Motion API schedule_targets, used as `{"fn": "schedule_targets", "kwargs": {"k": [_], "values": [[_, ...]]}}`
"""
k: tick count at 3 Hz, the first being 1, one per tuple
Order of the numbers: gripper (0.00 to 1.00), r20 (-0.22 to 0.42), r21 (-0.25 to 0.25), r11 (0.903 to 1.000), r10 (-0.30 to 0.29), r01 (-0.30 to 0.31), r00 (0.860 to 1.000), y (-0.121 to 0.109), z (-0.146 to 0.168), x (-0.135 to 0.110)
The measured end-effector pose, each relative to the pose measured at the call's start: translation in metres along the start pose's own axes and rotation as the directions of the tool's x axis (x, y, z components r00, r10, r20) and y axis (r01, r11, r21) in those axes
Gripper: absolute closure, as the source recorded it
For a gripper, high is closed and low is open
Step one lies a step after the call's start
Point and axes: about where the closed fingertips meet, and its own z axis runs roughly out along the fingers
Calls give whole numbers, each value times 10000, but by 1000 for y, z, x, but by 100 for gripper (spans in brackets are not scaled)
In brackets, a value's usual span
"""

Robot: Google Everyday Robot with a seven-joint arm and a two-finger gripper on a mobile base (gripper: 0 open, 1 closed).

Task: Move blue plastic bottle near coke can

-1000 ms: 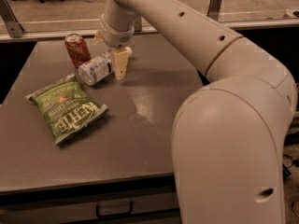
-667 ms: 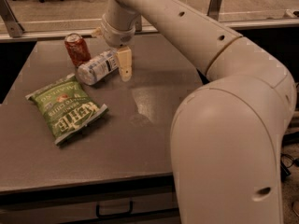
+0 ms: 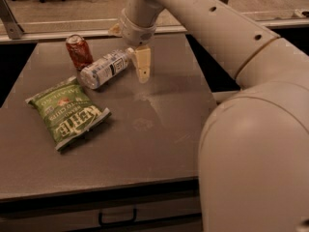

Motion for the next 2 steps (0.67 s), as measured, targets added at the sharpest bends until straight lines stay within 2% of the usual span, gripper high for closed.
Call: {"fn": "schedule_targets", "kwargs": {"k": [1,2], "values": [[0,-270,736,9922,1024,-1002,9944,39,-55,23],[0,-598,788,9858,1530,-1481,9864,71,-72,46]]}}
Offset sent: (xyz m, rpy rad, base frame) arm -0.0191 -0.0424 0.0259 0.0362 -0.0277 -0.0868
